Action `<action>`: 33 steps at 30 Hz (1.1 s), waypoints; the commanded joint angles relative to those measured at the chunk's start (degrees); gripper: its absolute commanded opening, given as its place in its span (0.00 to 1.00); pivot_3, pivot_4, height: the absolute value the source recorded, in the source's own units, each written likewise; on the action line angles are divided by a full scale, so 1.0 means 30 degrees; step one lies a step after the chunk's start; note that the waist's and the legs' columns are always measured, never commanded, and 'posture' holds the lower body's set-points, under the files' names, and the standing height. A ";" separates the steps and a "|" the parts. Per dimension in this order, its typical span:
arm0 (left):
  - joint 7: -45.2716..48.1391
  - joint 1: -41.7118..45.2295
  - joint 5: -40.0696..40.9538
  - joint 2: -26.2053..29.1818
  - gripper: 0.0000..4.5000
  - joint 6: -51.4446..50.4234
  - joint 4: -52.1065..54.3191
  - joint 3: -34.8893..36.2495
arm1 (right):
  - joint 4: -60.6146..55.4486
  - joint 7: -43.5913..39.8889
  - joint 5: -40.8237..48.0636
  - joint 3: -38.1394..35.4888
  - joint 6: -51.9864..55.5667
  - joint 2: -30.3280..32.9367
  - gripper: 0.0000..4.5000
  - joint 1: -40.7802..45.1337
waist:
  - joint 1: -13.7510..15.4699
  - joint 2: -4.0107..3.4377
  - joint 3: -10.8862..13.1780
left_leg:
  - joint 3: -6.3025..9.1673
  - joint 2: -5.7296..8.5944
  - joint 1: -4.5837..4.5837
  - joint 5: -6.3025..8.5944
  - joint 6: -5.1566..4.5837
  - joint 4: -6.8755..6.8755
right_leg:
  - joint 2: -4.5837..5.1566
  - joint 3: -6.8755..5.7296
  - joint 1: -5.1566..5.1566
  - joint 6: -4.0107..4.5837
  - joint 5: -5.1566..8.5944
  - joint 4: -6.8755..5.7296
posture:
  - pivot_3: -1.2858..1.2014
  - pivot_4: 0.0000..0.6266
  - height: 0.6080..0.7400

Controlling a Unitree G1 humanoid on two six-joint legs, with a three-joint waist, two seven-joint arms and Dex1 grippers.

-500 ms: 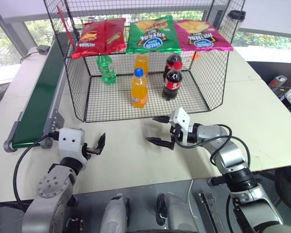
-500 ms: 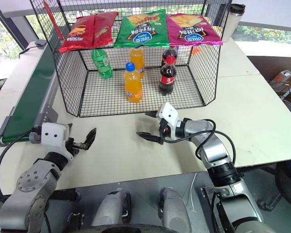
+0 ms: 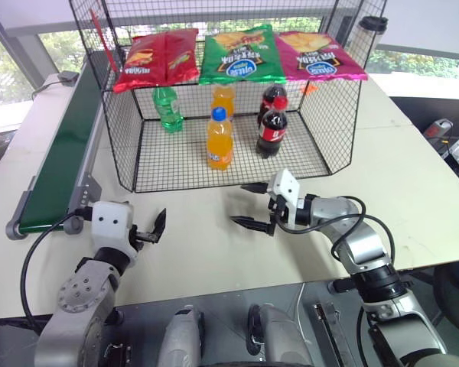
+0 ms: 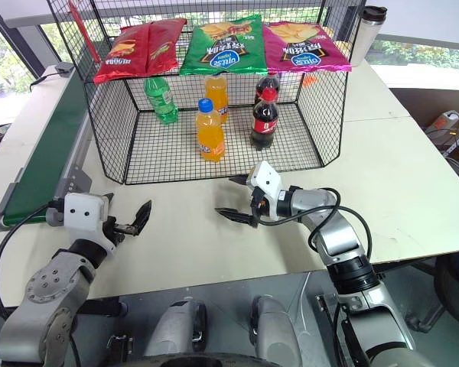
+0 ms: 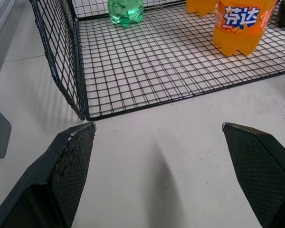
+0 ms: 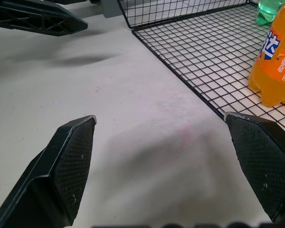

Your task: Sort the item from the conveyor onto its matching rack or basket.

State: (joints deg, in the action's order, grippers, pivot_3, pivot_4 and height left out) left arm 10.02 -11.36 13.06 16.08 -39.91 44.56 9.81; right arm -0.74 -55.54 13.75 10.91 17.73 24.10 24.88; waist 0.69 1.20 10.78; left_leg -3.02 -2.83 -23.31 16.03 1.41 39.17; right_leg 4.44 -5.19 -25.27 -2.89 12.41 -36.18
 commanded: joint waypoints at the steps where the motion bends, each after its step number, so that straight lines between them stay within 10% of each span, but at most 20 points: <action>1: -0.0011 0.0040 -0.0095 0.0136 0.99 0.0212 0.0331 -0.0077 | -0.0679 0.0025 0.0228 -0.0113 -0.0002 0.0066 1.00 0.0153 | 0.0001 0.0000 0.0000 | 0.0001 0.0000 0.0000 0.0000 0.0000 0.0000 | 0.0000 0.0000 0.0000 0.0000 0.0000 0.0000 | 0.52 0.24 1.00; 33: -0.0089 0.0013 -0.0058 0.0127 0.99 0.0039 0.0481 -0.0108 | -0.0710 0.0091 0.0204 -0.0028 0.0242 0.0025 1.00 0.0307 | 0.0000 0.0000 0.0000 | 0.0001 0.0000 0.0000 0.0000 0.0000 0.0000 | 0.0000 0.0000 0.0000 0.0001 0.0001 0.0000 | 0.52 0.24 1.00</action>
State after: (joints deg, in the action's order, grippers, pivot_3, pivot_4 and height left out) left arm 9.93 -11.32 13.05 16.27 -39.96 44.56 9.75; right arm -0.81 -55.27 13.76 10.98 18.51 24.10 24.91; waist 0.69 1.20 10.78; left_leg -3.02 -2.83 -23.31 16.03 1.41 39.17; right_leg 4.44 -5.19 -25.27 -2.89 12.41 -36.18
